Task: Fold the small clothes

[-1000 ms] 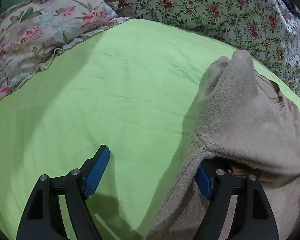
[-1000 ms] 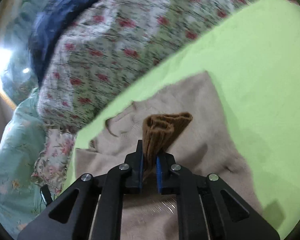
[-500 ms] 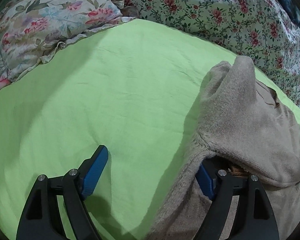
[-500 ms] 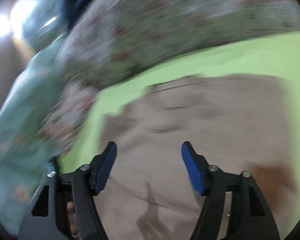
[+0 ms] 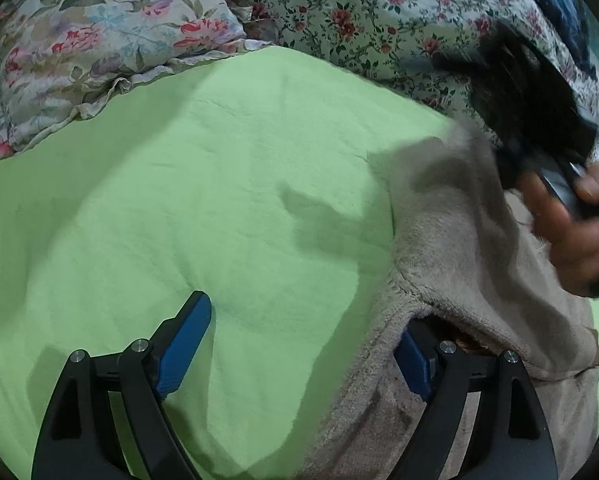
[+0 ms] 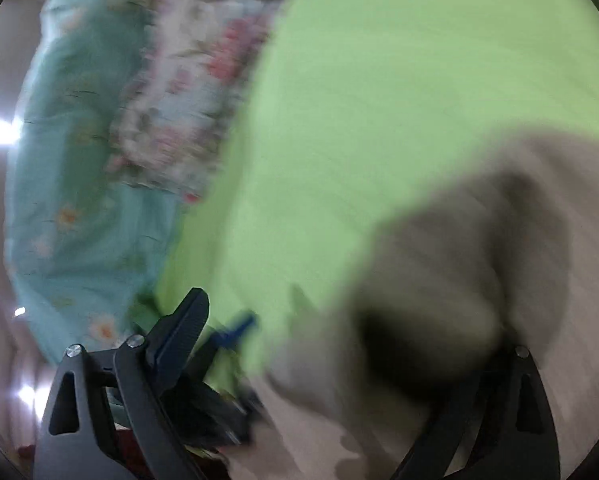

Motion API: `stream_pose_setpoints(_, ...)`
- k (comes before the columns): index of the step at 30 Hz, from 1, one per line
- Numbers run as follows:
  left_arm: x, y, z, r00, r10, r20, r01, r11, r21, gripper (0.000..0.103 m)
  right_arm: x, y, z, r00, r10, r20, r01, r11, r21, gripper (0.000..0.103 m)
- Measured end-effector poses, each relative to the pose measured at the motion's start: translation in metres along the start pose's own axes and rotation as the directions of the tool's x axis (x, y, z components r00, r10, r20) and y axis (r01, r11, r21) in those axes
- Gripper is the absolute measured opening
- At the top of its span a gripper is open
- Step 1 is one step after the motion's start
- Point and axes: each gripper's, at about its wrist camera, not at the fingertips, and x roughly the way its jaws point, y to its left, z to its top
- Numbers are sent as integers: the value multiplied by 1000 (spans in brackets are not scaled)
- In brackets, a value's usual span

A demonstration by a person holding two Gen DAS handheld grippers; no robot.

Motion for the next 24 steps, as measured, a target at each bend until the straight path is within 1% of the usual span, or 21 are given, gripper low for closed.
stream_pose_setpoints(1,0,1,0,1000,-4,2,4,1000,-2,86,1,0,7,998,40,54,-41,999,5,92)
stream_pose_setpoints(2,-1,2,0,1000,-9,5,9,1000,-6,86,1,-4,14,989,73,128,-77,997,23,92)
stream_pose_setpoints(3,-1,3,0,1000,-19,8,19,1000,-12,86,-1,-10,16,979,73,191,-85,995,55,92)
stream_pose_setpoints(5,-2,7,1,999,-40,11,41,999,-26,86,-6,-27,17,951,61,303,-108,984,140,92)
stream_pose_setpoints(7,-4,11,1,998,-65,14,66,997,-40,86,-21,-33,9,927,46,372,-116,979,168,88)
stream_pose_setpoints(8,-6,13,2,997,-78,15,79,996,-47,86,-35,-31,3,918,9,396,-78,984,158,88)
stream_pose_setpoints(10,-7,16,2,995,-95,16,95,994,-55,86,-60,-20,-14,903,-91,420,38,990,132,88)
stream_pose_setpoints(12,-12,17,1,994,-108,15,108,993,-54,86,-101,-9,-41,882,-166,442,130,985,111,88)
stream_pose_setpoints(13,-15,17,-1,994,-104,16,105,993,-47,86,-117,-7,-51,872,-190,450,160,982,106,88)
stream_pose_setpoints(14,-18,17,-3,995,-100,16,100,994,-39,86,-139,-4,-69,856,-225,466,202,974,99,88)
stream_pose_setpoints(16,-26,18,-8,994,-105,9,105,994,-20,86,-182,-3,-107,818,-277,505,265,959,99,88)
stream_pose_setpoints(18,-34,17,-11,993,-119,0,119,993,6,86,-223,-3,-148,763,-358,538,345,930,129,88)
stream_pose_setpoints(19,-38,17,-10,993,-115,1,115,993,17,86,-248,-4,-178,720,-409,562,392,906,157,88)
stream_pose_setpoints(21,-42,13,0,995,-97,8,97,995,40,86,-277,-6,-219,648,-488,585,455,864,216,87)
stream_pose_setpoints(22,-41,9,5,996,-85,4,84,995,54,86,-289,-10,-241,611,-532,587,485,837,253,83)
stream_pose_setpoints(23,-37,3,13,998,-59,1,59,995,74,86,-298,-13,-258,584,-562,585,500,817,286,77)
stream_pose_setpoints(24,-32,-5,24,1000,-21,3,20,995,99,86,-305,-18,-273,561,-590,581,506,800,323,75)
